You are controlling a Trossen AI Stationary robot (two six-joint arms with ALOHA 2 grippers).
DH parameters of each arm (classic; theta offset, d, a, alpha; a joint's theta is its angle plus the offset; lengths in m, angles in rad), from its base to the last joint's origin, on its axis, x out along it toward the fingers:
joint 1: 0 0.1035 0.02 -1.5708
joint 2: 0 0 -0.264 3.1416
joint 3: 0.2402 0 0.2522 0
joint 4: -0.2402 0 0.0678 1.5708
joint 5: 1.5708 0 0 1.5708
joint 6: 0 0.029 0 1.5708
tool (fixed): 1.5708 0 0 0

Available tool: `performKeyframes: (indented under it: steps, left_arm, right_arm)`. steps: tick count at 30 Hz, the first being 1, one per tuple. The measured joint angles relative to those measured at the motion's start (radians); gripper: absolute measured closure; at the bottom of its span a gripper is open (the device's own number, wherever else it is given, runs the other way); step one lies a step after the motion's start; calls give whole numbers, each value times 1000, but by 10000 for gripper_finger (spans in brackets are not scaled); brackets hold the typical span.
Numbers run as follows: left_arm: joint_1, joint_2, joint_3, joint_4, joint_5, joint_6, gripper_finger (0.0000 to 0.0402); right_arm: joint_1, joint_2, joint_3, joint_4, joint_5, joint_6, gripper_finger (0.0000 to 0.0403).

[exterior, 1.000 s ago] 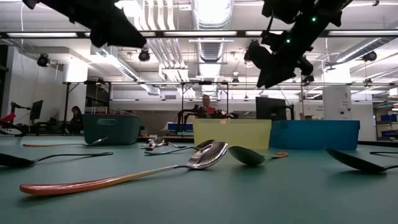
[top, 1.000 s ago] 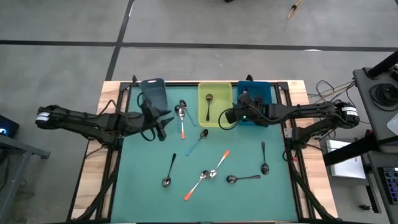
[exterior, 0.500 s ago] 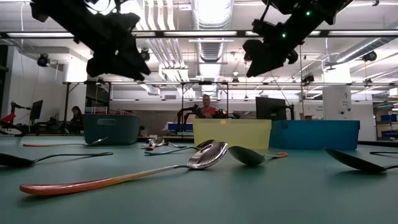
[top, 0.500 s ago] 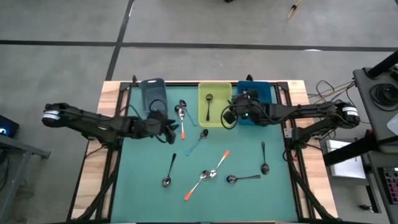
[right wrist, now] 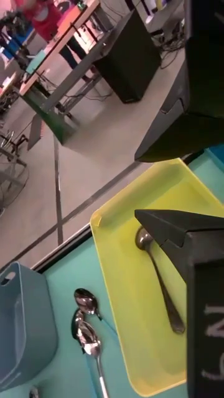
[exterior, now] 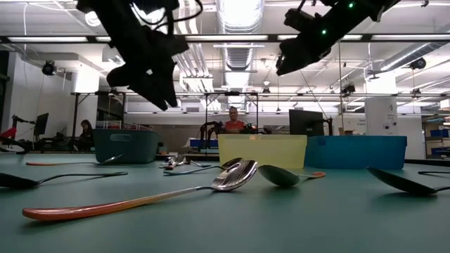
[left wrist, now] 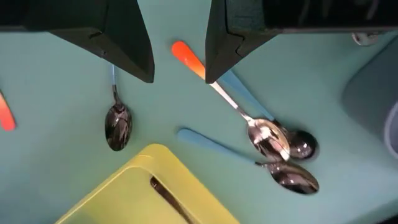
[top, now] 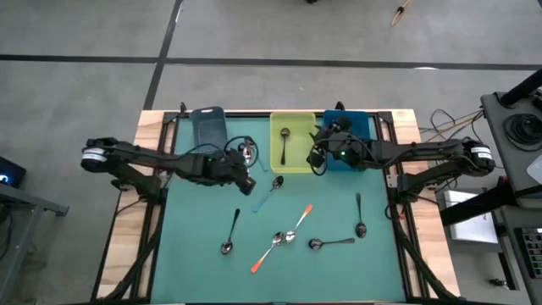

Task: Sort silverware by color (type)
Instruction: Put the orange spoon into the green bin

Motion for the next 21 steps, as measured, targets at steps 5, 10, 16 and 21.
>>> performKeyframes:
  steps: [5, 10, 16, 21]
  left_arm:
    - [45, 85, 51, -59, 3, -87, 277]
    - [66, 162, 71, -81, 3, -176, 277]
    - [74, 250, 105, -82, 3, -196, 277]
    - [82, 313, 140, -81, -6, -189, 277]
  right_arm:
    - [0, -66, -24, -23, 0, 7, 278]
    - [-5, -139, -86, -21, 0, -6, 278]
    - [-23, -208, -136, 32, 1, -12, 278]
    - [-27, -236, -169, 62, 0, -30, 278]
